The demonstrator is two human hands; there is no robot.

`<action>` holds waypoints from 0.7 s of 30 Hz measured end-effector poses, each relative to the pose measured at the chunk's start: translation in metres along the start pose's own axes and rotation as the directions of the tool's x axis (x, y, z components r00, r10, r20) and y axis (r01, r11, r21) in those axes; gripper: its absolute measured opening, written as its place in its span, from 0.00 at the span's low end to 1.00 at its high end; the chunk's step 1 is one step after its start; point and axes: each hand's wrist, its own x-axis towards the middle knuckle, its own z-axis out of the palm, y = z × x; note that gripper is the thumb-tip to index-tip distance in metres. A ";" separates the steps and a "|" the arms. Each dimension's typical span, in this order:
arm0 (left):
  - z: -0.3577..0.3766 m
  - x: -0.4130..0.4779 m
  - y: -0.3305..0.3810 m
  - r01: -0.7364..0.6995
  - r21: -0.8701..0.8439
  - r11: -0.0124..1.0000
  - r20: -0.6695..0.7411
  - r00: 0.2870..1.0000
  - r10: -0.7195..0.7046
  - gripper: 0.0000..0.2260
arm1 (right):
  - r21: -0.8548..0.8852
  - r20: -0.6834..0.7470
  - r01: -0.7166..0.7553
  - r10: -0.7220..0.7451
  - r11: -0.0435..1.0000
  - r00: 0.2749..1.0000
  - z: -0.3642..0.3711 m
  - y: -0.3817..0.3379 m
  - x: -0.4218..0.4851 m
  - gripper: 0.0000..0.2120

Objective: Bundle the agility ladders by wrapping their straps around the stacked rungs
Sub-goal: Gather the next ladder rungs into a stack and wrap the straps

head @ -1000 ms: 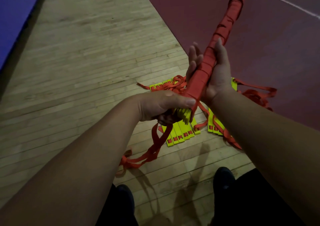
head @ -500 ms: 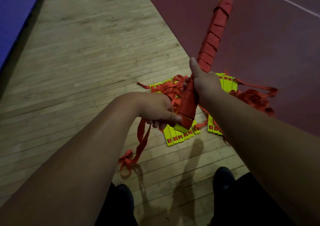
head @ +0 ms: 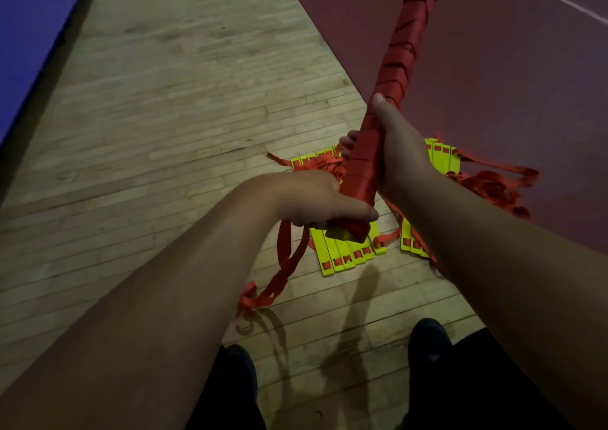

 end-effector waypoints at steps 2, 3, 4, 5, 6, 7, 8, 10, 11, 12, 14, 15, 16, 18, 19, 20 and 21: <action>-0.004 -0.008 -0.008 -0.042 -0.359 0.932 0.178 0.978 0.112 0.22 | 0.161 0.111 -0.122 0.105 0.979 0.988 0.001 -0.008 -0.003 0.32; -0.004 -0.010 -0.011 -0.043 -0.513 0.857 0.236 0.953 0.189 0.20 | 0.222 0.170 -0.162 0.126 0.962 0.977 0.002 -0.011 -0.005 0.34; -0.002 -0.012 -0.013 -0.044 -0.609 0.792 0.270 0.927 0.259 0.21 | 0.289 0.232 -0.201 0.135 0.936 0.963 0.004 -0.013 -0.007 0.33; -0.001 -0.011 -0.014 -0.057 -0.648 0.759 0.283 0.907 0.310 0.24 | 0.363 0.293 -0.248 0.142 0.898 0.945 0.004 -0.015 -0.007 0.31; 0.001 -0.009 -0.014 -0.069 -0.660 0.748 0.285 0.898 0.334 0.25 | 0.418 0.353 -0.296 0.147 0.859 0.924 0.003 -0.016 -0.006 0.30; 0.003 -0.007 -0.012 -0.076 -0.660 0.748 0.278 0.900 0.337 0.22 | 0.437 0.405 -0.331 0.146 0.837 0.903 0.002 -0.018 -0.004 0.29; 0.003 -0.006 -0.009 -0.069 -0.658 0.750 0.276 0.904 0.326 0.18 | 0.423 0.431 -0.343 0.147 0.839 0.890 0.000 -0.018 -0.002 0.28; 0.000 -0.009 -0.002 -0.072 -0.593 0.802 0.269 0.921 0.282 0.15 | 0.368 0.417 -0.333 0.166 0.868 0.894 -0.003 -0.020 0.003 0.28; -0.003 -0.012 0.001 -0.090 -0.537 0.839 0.269 0.924 0.271 0.18 | 0.340 0.400 -0.321 0.173 0.884 0.900 -0.003 -0.019 0.004 0.28; -0.006 -0.013 0.002 -0.104 -0.474 0.874 0.269 0.928 0.256 0.22 | 0.312 0.375 -0.304 0.177 0.900 0.910 -0.002 -0.018 0.005 0.28; -0.013 -0.013 -0.002 -0.107 -0.348 0.931 0.256 0.945 0.204 0.23 | 0.241 0.302 -0.253 0.175 0.937 0.937 -0.001 -0.015 0.005 0.26; -0.016 -0.011 -0.007 -0.103 -0.282 0.954 0.242 0.955 0.174 0.22 | 0.179 0.260 -0.223 0.172 0.958 0.950 -0.001 -0.014 0.004 0.24; -0.018 -0.008 -0.012 -0.092 -0.216 0.972 0.227 0.963 0.142 0.22 | 0.095 0.214 -0.193 0.170 0.977 0.962 -0.001 -0.011 0.003 0.24; -0.019 -0.003 -0.020 -0.043 -0.111 0.993 0.195 0.979 0.064 0.21 | -0.087 0.129 -0.150 0.160 0.985 0.979 -0.001 -0.004 0.003 0.25; -0.018 -0.002 -0.020 -0.021 -0.075 0.997 0.186 0.982 0.034 0.20 | -0.149 0.095 -0.120 0.135 0.982 0.986 -0.002 0.000 0.004 0.24; -0.016 -0.002 -0.018 -0.003 -0.046 0.999 0.184 0.983 0.011 0.19 | -0.183 0.070 -0.079 0.093 0.980 0.993 -0.001 0.004 0.005 0.21; -0.014 -0.002 -0.013 0.017 -0.022 1.000 0.183 0.983 -0.012 0.20 | -0.196 0.050 -0.035 0.046 0.980 0.998 -0.001 0.007 0.006 0.18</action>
